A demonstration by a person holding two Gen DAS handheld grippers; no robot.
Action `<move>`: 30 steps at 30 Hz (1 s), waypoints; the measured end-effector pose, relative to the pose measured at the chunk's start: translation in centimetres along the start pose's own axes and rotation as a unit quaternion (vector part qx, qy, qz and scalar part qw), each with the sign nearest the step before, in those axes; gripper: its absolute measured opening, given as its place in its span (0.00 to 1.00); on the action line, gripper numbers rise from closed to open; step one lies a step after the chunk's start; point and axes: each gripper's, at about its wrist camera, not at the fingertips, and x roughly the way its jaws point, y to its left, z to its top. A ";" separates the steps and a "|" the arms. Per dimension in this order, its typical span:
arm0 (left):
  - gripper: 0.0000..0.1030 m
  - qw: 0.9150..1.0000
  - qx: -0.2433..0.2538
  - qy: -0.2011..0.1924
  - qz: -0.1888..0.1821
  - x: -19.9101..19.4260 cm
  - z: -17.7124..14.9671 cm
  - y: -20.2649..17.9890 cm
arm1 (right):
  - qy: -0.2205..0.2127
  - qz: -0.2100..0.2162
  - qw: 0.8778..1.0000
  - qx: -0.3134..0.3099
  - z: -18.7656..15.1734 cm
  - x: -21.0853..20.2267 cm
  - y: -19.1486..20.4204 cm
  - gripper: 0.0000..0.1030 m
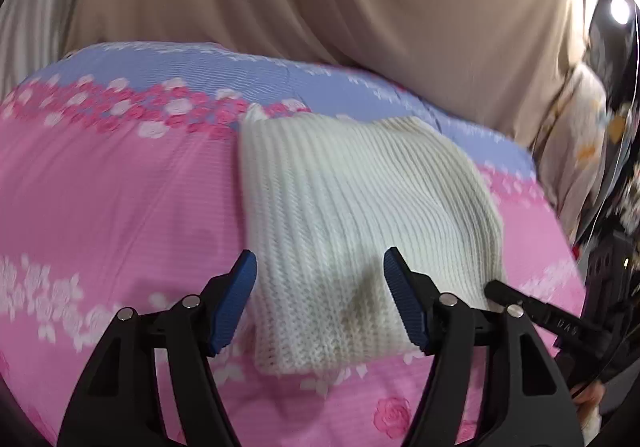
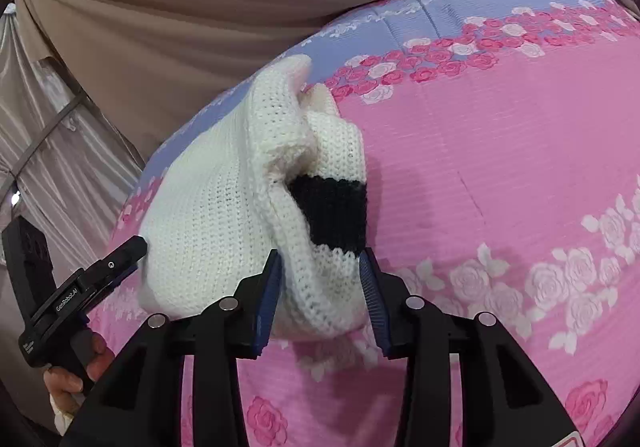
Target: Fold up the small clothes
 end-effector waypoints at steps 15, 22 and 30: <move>0.74 0.997 0.037 0.002 0.071 4.6 0.6 -1.4 | -0.035 -0.123 0.984 -0.121 6.4 5.8 5.6 0.10; 0.76 0.996 0.033 0.003 0.078 4.3 0.6 -1.7 | -0.059 -0.098 0.987 -0.110 6.5 3.3 6.0 0.10; 0.77 0.993 0.051 -0.012 0.108 1.4 -0.6 -4.2 | -0.061 -0.118 0.984 -0.119 4.8 1.6 6.4 0.16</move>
